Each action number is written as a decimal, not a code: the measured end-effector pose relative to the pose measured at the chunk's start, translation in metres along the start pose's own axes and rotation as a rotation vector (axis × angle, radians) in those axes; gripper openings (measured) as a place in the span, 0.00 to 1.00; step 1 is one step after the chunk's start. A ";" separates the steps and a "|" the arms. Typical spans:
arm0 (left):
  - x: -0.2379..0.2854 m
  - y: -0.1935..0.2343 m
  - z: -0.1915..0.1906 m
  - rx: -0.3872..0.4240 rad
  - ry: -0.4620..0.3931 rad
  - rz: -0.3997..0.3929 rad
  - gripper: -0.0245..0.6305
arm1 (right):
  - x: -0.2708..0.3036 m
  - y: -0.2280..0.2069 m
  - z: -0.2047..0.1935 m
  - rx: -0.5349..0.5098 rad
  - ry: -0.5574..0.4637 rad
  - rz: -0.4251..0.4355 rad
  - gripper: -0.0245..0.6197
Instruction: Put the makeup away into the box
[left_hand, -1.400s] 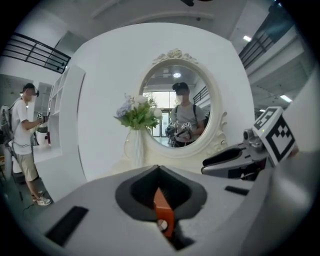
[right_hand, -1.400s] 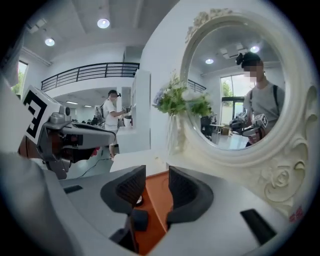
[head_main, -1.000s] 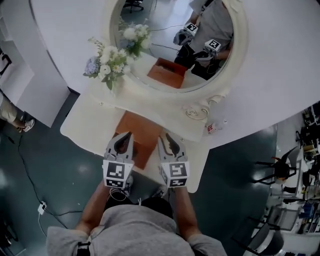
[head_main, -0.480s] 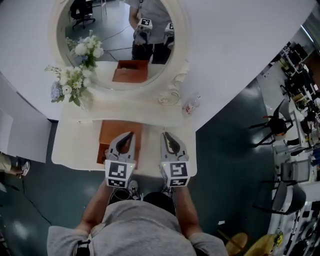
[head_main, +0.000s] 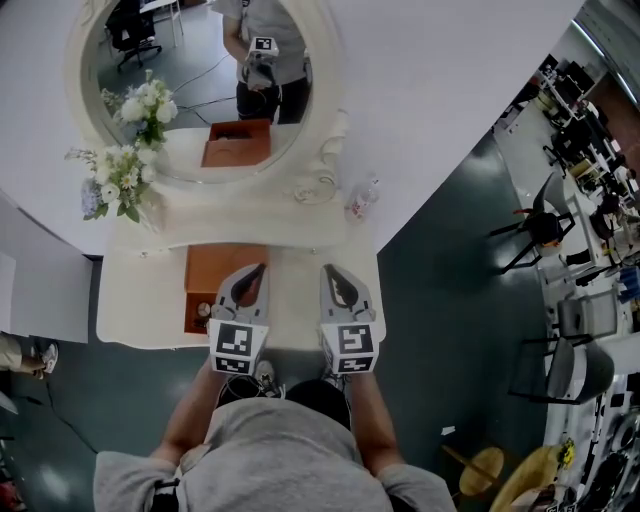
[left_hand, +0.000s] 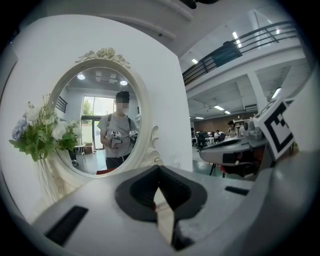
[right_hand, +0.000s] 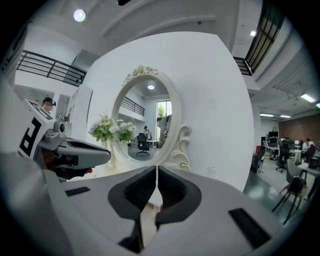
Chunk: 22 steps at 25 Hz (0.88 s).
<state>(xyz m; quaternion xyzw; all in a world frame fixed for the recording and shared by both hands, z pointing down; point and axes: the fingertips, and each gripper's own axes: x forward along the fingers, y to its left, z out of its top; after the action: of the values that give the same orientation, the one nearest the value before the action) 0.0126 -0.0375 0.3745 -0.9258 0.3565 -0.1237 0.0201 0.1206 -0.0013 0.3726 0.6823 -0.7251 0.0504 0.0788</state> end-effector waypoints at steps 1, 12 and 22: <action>0.000 -0.001 0.000 0.000 0.001 -0.001 0.04 | -0.001 -0.001 0.000 0.001 -0.001 -0.002 0.07; 0.001 -0.008 0.000 0.000 0.005 0.007 0.04 | -0.006 -0.008 0.000 -0.004 -0.004 0.001 0.07; -0.001 -0.007 -0.002 0.000 0.008 0.016 0.04 | -0.006 -0.004 -0.001 -0.004 -0.004 0.012 0.07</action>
<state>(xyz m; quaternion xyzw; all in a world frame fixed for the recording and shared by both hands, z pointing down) 0.0161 -0.0315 0.3768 -0.9224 0.3641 -0.1274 0.0194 0.1255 0.0047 0.3725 0.6779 -0.7294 0.0479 0.0782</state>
